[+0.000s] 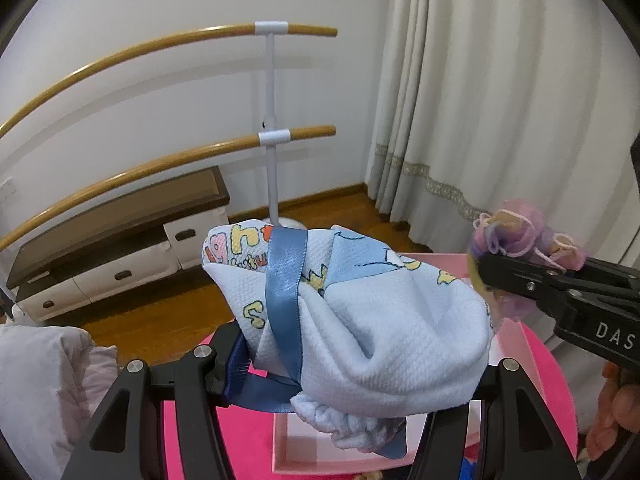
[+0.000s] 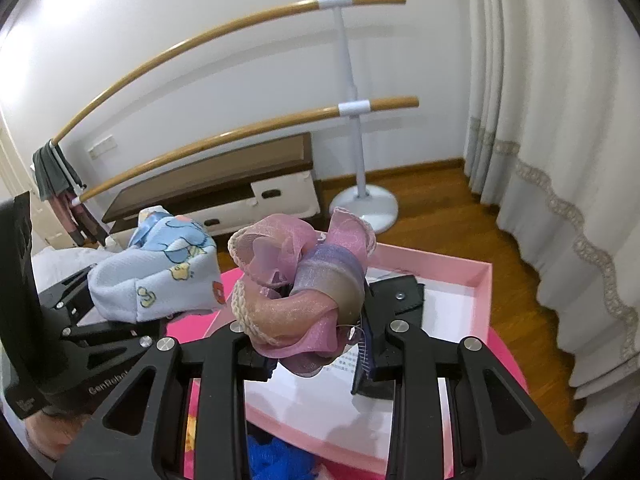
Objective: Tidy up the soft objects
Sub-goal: 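Lift and carry the scrunchie and baby cloth with both tools over the box, then open both tools to release the scrunchie and cloth into the box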
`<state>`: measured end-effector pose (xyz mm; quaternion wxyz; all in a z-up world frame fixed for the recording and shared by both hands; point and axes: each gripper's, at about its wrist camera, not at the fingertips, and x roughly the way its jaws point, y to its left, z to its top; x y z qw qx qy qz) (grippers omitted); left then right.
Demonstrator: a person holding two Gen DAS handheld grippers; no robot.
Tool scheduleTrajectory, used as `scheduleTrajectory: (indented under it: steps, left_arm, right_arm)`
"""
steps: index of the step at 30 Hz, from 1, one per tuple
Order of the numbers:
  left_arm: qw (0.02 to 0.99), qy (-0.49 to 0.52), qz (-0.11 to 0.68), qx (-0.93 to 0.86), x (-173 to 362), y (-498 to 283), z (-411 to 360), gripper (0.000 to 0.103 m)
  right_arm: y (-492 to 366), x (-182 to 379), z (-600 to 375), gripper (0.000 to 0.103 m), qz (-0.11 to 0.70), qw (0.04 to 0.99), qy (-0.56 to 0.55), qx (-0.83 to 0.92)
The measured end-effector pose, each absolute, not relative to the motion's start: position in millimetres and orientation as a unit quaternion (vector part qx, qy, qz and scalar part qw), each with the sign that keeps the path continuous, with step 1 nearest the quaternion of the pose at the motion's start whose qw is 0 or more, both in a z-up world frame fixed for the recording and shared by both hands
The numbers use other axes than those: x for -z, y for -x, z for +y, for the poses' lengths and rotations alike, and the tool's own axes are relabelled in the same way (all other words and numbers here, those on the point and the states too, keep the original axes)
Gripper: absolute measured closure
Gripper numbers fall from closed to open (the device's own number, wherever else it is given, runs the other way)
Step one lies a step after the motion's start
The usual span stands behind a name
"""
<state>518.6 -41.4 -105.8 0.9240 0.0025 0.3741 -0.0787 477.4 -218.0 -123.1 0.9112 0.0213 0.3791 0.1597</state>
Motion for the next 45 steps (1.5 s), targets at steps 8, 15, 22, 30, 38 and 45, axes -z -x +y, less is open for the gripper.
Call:
scheduleTrajectory:
  steps: [8, 15, 22, 30, 38, 45]
  left_arm:
    - [0.911, -0.005, 0.408, 0.063, 132.0, -597.3, -65.7, 0.046]
    - [0.896, -0.017, 0.439, 0.058, 159.7, -662.2, -81.6, 0.044]
    - [0.886, -0.031, 0.461, 0.044, 183.4, -704.8, -96.3, 0.037]
    - [0.893, -0.068, 0.443, 0.042, 187.2, -702.6, -114.8, 0.016]
    - [0.914, -0.091, 0.395, 0.022, 171.6, -672.3, -125.5, 0.000]
    - [0.928, -0.082, 0.363, 0.013, 159.3, -601.0, -118.9, 0.000]
  right_arm:
    - [-518.6, 162.0, -228.1, 0.074, 0.430, 0.889, -0.046, -0.151]
    - [-543.8, 195.9, -237.5, 0.073, 0.468, 0.870, -0.069, -0.141]
    - [-563.0, 219.6, -245.0, 0.069, 0.496, 0.853, -0.090, -0.134]
    - [-563.0, 217.0, -249.8, 0.031, 0.492, 0.855, -0.108, -0.122]
    - [-544.6, 191.0, -257.5, 0.000, 0.459, 0.875, -0.118, -0.104]
    - [-512.8, 163.6, -258.7, 0.000, 0.431, 0.889, -0.117, -0.099]
